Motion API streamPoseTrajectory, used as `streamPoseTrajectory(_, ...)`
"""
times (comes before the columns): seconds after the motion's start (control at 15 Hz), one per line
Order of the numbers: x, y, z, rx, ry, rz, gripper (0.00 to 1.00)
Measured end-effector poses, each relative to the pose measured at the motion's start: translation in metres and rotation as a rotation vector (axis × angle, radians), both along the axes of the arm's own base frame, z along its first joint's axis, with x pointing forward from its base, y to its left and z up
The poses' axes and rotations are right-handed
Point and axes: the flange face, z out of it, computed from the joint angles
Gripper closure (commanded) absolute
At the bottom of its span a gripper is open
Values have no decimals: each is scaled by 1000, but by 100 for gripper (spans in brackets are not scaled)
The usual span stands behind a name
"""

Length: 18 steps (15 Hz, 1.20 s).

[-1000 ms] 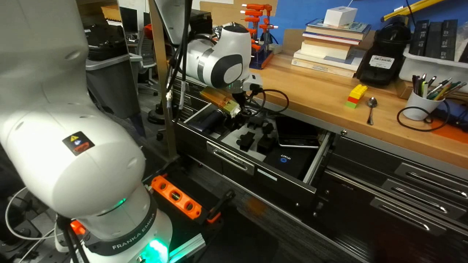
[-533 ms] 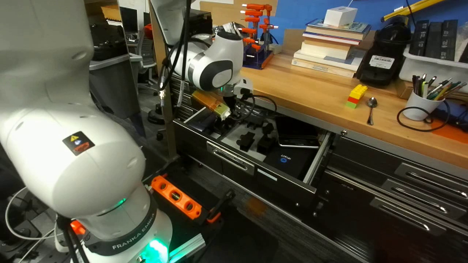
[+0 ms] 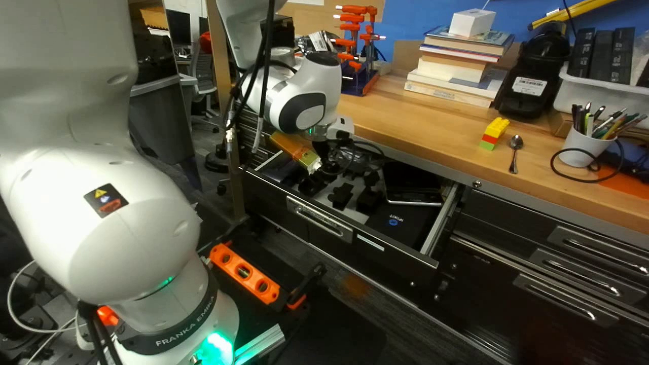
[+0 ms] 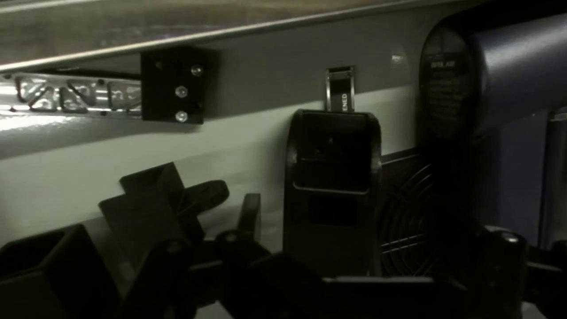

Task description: Put the black objects inside the open drawer

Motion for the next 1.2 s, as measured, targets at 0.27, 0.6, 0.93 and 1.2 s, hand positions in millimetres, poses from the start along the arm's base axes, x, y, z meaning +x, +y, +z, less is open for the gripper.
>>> streamPoseTrajectory(0.27,13,-22,12,-34,-28,-58,0)
streamPoseTrajectory(0.6,28,-53,53,-106,-69,-201,0)
streamPoseTrajectory(0.93,22,-104,77,-239,-40,-441,0)
streamPoseTrajectory(1.2,8,-115,81,-329,11,-649,0)
